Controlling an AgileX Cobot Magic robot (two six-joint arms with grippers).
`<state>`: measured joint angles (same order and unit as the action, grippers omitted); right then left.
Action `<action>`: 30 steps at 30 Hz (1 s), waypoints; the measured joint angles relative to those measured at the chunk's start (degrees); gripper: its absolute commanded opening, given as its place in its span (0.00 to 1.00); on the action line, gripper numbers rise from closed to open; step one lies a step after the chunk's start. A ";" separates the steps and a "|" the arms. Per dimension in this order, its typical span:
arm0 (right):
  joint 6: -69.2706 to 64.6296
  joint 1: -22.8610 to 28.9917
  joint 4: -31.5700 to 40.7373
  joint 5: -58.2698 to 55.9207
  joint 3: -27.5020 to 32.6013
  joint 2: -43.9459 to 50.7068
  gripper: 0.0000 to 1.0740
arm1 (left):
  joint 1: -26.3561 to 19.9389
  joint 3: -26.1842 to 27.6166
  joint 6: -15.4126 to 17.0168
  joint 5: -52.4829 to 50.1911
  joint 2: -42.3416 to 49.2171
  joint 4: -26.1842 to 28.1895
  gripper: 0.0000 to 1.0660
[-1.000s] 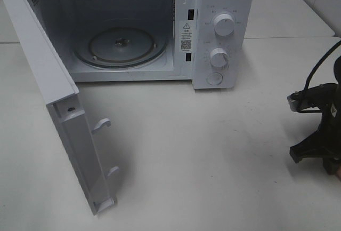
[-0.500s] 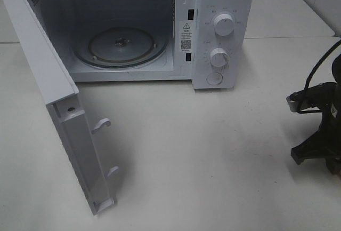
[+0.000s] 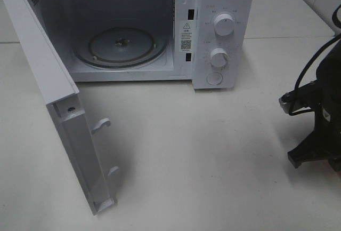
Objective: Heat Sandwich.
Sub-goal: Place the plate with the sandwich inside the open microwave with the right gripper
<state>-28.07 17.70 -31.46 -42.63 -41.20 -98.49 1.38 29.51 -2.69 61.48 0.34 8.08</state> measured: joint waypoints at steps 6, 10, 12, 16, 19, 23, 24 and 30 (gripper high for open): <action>-1.66 2.58 -2.35 -2.41 0.00 0.40 0.00 | 0.00 0.00 0.00 0.00 0.00 0.00 0.91; -1.78 4.58 -2.52 -3.50 0.00 0.86 0.00 | 0.00 0.00 0.00 0.00 0.00 0.00 0.91; -1.89 5.44 -2.52 -4.07 0.00 1.49 0.00 | 0.00 0.00 0.00 0.00 0.00 0.00 0.91; -1.89 7.62 -2.46 -5.61 0.06 3.32 0.00 | 0.00 0.00 0.00 0.00 0.00 0.00 0.91; -1.66 10.03 -2.46 -6.93 0.06 5.50 0.00 | 0.00 0.00 0.00 0.00 0.00 0.00 0.91; -1.55 12.26 -2.46 -8.88 0.06 7.10 0.00 | 0.00 0.00 0.00 0.00 0.00 0.00 0.91; -1.55 12.26 -2.46 -8.88 0.06 7.10 0.00 | 0.00 0.00 0.00 0.00 0.00 0.00 0.91; -1.03 16.27 -2.29 -11.69 0.06 8.77 0.00 | 0.00 0.00 0.00 0.00 0.00 0.00 0.91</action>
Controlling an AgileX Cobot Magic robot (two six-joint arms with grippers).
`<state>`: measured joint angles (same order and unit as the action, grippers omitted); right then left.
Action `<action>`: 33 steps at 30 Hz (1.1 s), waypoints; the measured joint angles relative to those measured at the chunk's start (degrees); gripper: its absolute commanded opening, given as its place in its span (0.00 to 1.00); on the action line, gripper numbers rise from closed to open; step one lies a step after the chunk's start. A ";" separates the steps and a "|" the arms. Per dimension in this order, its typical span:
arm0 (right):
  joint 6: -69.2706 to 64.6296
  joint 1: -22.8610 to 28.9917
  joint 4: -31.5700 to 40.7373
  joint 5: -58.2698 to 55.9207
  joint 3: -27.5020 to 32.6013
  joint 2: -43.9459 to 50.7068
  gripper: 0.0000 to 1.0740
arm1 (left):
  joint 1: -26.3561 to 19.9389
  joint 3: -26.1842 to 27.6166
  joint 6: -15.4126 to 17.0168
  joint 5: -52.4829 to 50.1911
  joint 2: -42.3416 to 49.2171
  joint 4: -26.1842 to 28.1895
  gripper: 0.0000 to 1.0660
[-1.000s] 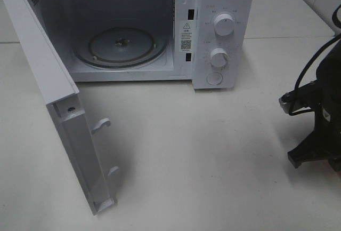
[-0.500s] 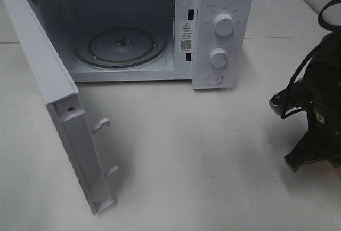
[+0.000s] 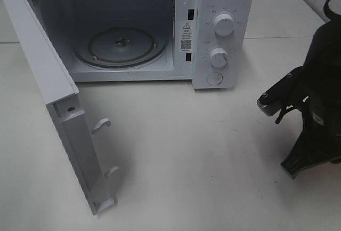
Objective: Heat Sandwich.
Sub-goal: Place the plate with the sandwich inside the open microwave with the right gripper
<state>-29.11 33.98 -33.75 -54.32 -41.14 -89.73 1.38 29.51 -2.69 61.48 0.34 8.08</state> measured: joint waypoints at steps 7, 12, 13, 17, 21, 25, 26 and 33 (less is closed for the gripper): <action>1.83 6.42 0.11 -4.07 0.00 4.87 0.00 | 0.00 0.00 0.00 0.00 0.00 0.00 0.91; 2.75 10.37 0.17 -6.42 0.00 7.96 0.00 | 0.00 0.00 0.00 0.00 0.00 0.00 0.91; 2.75 10.37 0.17 -6.42 0.00 7.96 0.00 | 0.00 0.00 0.00 0.00 0.00 0.00 0.91; 3.72 13.52 0.52 -8.82 0.00 10.37 0.00 | 0.00 0.00 0.00 0.00 0.00 0.00 0.91; 4.01 15.87 0.57 -9.85 0.00 12.15 0.00 | 0.00 0.00 0.00 0.00 0.00 0.00 0.91; 4.70 18.22 1.55 -10.31 0.00 13.46 0.00 | 0.00 0.00 0.00 0.00 0.00 0.00 0.91; 5.21 18.62 1.78 -10.37 0.00 13.58 0.00 | 0.00 0.00 0.00 0.00 0.00 0.00 0.91; 7.39 22.92 2.69 -10.94 0.00 13.98 0.00 | 0.00 0.00 0.00 0.00 0.00 0.00 0.91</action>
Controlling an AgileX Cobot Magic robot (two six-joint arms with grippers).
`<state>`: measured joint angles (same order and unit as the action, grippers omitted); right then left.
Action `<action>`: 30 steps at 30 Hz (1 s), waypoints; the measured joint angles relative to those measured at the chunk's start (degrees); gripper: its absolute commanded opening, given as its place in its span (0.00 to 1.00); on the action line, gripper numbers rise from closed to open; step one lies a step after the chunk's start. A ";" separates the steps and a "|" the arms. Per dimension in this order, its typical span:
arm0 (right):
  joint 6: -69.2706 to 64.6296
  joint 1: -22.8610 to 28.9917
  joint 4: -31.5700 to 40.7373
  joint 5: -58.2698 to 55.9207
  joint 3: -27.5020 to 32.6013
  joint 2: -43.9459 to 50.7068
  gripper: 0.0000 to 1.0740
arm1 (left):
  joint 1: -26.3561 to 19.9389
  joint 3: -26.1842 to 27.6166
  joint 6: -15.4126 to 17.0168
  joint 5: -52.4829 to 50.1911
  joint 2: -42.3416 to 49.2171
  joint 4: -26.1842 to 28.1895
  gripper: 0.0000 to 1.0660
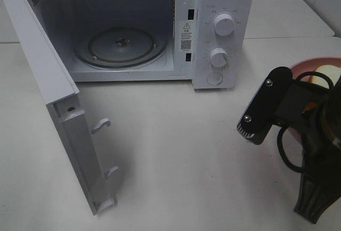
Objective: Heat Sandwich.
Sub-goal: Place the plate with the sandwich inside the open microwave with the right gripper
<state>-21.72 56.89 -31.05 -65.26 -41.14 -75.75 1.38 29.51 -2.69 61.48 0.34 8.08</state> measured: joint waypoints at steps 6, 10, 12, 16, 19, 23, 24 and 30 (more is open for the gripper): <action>3.90 4.30 0.00 -0.17 0.00 0.00 0.00 | 0.00 0.00 0.00 0.00 0.00 0.00 0.91; 6.93 6.47 0.29 0.06 0.00 0.00 0.00 | 0.00 0.00 0.00 0.00 0.00 0.00 0.91; 8.77 6.93 0.40 0.52 0.00 0.00 0.00 | 0.00 0.00 0.00 0.00 0.00 0.00 0.91; 12.38 6.99 0.74 1.95 0.00 0.00 0.00 | 0.00 0.00 0.00 0.00 0.00 0.00 0.91; 15.64 6.99 0.86 3.32 0.00 0.00 0.00 | 0.00 0.00 0.00 0.00 0.00 0.00 0.91; 19.48 6.99 0.86 5.67 0.00 0.00 0.00 | 0.00 0.00 0.00 0.00 0.00 0.00 0.91; 21.72 6.99 0.86 6.70 0.00 0.00 0.00 | 0.00 0.00 0.00 0.00 0.00 0.00 0.91; 27.27 6.99 0.80 9.51 0.00 0.00 0.00 | 0.00 0.00 0.00 0.00 0.00 0.00 0.91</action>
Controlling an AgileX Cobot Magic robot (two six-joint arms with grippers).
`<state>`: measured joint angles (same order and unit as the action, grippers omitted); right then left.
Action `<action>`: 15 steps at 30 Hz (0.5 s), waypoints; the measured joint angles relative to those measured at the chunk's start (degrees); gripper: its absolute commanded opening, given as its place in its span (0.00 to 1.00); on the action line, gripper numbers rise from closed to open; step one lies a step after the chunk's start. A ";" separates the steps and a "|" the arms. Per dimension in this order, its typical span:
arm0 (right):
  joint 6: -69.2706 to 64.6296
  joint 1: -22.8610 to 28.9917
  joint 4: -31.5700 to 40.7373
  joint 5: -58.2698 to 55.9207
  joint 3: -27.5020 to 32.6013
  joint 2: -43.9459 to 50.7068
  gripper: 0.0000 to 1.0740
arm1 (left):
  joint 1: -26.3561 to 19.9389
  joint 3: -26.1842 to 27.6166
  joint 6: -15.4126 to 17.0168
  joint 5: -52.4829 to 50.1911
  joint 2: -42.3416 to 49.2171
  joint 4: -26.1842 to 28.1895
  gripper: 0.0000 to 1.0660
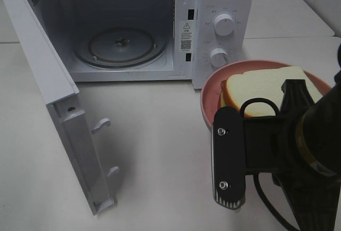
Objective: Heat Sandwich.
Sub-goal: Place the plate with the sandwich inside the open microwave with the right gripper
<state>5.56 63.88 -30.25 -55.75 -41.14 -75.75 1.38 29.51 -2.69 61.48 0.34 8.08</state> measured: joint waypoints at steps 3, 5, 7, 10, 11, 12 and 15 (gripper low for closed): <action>4.07 0.00 0.00 2.35 0.00 0.00 0.00 | 0.00 0.00 0.00 0.00 0.00 0.00 0.91; 5.50 0.00 0.00 2.98 0.00 0.00 0.00 | 0.00 0.00 0.00 0.00 0.00 0.00 0.91; 8.59 0.00 0.00 4.81 0.00 0.00 0.00 | 0.00 0.00 0.00 0.00 0.00 0.00 0.91; 10.94 0.00 0.00 6.25 0.00 0.00 0.00 | 0.00 0.00 0.00 0.00 0.00 0.00 0.91; 13.41 0.00 0.00 7.56 0.00 0.00 0.00 | 0.00 0.00 0.00 0.00 0.00 0.00 0.91; 14.61 0.00 0.00 8.14 0.06 0.00 0.00 | 0.00 0.00 0.00 0.00 0.00 0.00 0.91; 16.67 0.00 -0.11 9.28 0.06 0.00 0.00 | 0.00 0.00 0.00 0.00 0.00 0.00 0.91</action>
<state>22.23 63.88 -30.37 -46.47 -41.08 -75.75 1.38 29.51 -2.69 61.48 0.34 8.08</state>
